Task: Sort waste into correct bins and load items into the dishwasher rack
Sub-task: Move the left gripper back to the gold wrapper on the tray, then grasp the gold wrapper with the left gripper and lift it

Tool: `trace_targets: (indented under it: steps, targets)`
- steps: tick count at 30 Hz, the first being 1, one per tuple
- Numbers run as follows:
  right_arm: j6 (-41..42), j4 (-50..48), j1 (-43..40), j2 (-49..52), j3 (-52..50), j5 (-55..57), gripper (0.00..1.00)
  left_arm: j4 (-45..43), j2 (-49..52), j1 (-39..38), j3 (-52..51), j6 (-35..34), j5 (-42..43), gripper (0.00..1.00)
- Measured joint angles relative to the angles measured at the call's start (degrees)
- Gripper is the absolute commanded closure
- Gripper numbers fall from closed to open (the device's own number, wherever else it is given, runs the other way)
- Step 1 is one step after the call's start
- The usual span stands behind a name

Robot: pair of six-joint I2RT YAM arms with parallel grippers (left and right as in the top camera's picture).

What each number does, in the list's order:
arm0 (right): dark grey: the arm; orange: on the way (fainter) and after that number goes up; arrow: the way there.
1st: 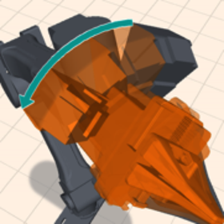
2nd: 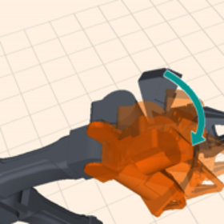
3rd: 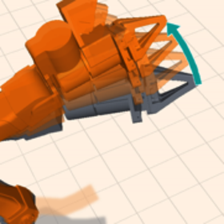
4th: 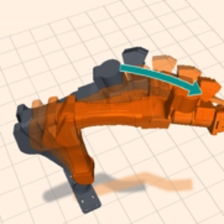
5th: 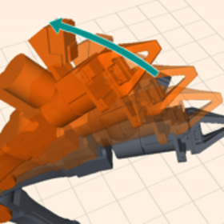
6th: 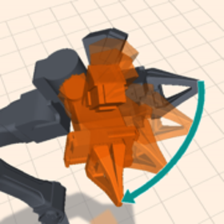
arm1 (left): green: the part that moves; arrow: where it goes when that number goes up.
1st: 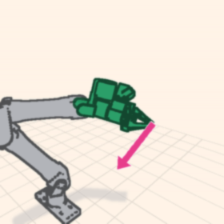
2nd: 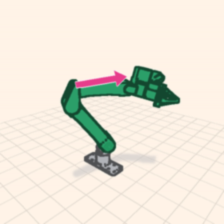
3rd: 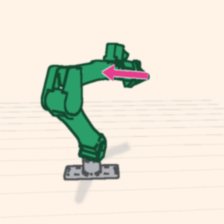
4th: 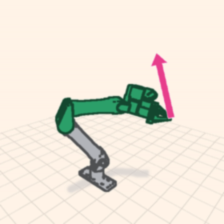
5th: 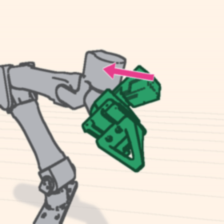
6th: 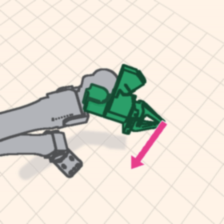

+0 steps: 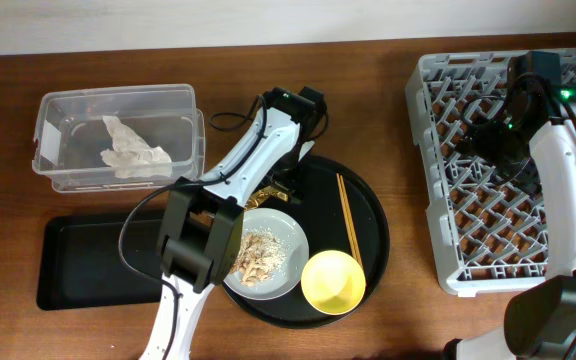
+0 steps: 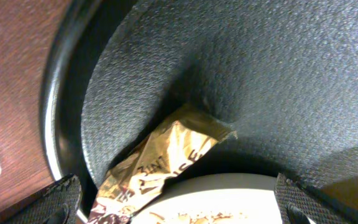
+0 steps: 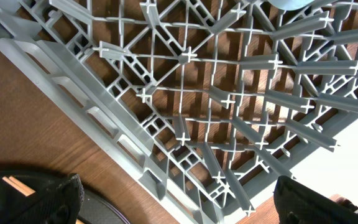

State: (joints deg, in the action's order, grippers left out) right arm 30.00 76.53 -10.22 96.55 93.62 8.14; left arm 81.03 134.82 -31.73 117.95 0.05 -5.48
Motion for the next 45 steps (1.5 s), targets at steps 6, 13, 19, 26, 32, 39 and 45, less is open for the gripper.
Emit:
trace_targets:
  steps: [6, 13, 19, 26, 32, 39, 45]
  targets:
    - [-0.02, 0.00, 0.00, 0.00, 0.00, 0.02, 0.01, -0.52, 0.00, 0.42, -1.44, 0.48, 1.73, 0.02]
    - [0.02, 0.00, 0.00, 0.00, 0.00, 0.00, 0.02, -2.64, 0.00, 1.14, -5.55, 1.90, 2.12, 0.06]
    - [0.00, 0.00, 0.00, 0.00, 0.00, 0.00, 0.01, -3.04, 0.00, 2.29, -5.84, 2.16, 2.29, 0.11]
    - [0.00, 0.00, 0.00, 0.00, 0.00, 0.00, 0.01, -5.51, 0.00, 2.40, -8.44, 2.36, 2.43, 0.32]
    - [0.02, 0.00, 0.00, 0.00, 0.00, 0.00, 0.01, -5.75, 0.00, 2.40, -8.63, 2.56, 2.51, 0.46]
    - [0.00, 0.00, 0.00, 0.00, 0.00, 0.00, 0.01, -5.81, 0.00, 2.47, -8.63, 2.25, 2.27, 0.86]
    - [-0.02, 0.00, 0.00, 0.00, 0.00, 0.00, 0.01, -5.33, 0.00, 2.62, -8.20, 0.96, 2.10, 0.99]
